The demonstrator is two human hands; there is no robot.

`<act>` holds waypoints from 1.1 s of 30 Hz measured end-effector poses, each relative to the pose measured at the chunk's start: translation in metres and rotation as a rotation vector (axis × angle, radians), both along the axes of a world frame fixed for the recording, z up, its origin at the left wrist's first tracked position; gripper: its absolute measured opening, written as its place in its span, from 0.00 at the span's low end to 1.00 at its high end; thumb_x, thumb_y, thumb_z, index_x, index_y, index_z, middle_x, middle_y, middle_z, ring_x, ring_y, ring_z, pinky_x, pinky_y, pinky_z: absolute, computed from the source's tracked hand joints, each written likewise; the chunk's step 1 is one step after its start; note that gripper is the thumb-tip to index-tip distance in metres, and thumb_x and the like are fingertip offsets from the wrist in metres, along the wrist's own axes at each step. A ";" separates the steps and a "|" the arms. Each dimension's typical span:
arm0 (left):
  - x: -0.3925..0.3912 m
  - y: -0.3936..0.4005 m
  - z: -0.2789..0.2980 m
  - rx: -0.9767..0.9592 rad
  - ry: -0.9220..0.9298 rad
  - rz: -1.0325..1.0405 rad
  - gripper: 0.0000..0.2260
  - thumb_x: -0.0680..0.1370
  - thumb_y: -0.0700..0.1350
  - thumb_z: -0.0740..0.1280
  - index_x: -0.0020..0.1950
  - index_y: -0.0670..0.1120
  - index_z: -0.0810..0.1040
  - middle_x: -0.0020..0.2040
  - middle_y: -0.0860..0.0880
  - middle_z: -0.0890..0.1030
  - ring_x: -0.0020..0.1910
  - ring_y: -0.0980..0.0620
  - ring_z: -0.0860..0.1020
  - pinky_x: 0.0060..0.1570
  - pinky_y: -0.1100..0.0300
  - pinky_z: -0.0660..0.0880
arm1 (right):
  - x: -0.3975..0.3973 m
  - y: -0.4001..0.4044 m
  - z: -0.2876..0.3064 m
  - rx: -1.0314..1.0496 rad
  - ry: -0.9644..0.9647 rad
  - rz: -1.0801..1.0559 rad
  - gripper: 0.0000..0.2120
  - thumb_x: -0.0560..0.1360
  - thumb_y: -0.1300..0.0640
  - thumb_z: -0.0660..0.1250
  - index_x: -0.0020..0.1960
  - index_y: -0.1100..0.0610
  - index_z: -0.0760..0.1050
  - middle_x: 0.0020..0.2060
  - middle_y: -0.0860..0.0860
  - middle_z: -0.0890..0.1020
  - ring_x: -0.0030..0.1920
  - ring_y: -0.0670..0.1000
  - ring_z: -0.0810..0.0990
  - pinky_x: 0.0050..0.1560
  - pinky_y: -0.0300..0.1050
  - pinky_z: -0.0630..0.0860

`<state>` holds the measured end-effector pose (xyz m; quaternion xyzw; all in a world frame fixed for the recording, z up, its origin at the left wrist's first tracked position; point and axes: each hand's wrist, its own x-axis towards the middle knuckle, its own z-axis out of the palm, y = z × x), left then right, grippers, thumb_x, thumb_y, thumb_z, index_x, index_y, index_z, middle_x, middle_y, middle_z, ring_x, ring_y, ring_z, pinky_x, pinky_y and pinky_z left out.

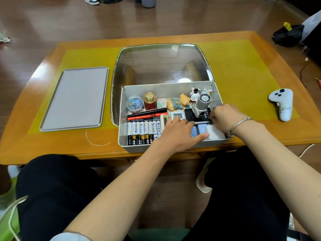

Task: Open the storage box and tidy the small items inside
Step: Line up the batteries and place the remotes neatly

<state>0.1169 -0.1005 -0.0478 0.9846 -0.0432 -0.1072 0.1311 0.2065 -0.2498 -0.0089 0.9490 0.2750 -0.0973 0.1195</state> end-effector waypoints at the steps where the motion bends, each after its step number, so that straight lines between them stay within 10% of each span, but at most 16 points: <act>1: 0.000 0.000 0.000 -0.002 -0.001 0.000 0.36 0.76 0.70 0.47 0.74 0.47 0.64 0.69 0.46 0.71 0.67 0.44 0.63 0.63 0.47 0.59 | 0.000 0.000 0.002 0.071 -0.001 -0.025 0.10 0.74 0.62 0.59 0.47 0.59 0.80 0.47 0.59 0.81 0.51 0.60 0.78 0.46 0.46 0.72; 10: 0.000 0.002 -0.005 -0.051 -0.010 -0.002 0.37 0.76 0.71 0.46 0.75 0.48 0.63 0.70 0.46 0.69 0.68 0.44 0.62 0.63 0.47 0.58 | 0.014 0.000 0.013 0.637 0.013 -0.139 0.26 0.70 0.48 0.72 0.65 0.52 0.71 0.56 0.55 0.80 0.50 0.58 0.80 0.54 0.46 0.72; 21: -0.001 0.018 -0.002 -0.284 -0.191 0.155 0.22 0.81 0.58 0.57 0.70 0.48 0.69 0.65 0.48 0.73 0.65 0.47 0.66 0.64 0.51 0.61 | 0.025 0.012 0.002 0.818 0.062 -0.235 0.19 0.70 0.53 0.73 0.59 0.55 0.76 0.51 0.56 0.82 0.50 0.55 0.78 0.48 0.39 0.68; 33: 0.028 0.035 0.014 -0.644 -0.312 0.175 0.24 0.75 0.44 0.71 0.70 0.49 0.68 0.61 0.49 0.74 0.60 0.50 0.73 0.62 0.48 0.71 | 0.009 0.003 0.018 1.452 0.677 -0.358 0.11 0.76 0.67 0.63 0.58 0.63 0.69 0.40 0.59 0.78 0.31 0.46 0.81 0.34 0.40 0.80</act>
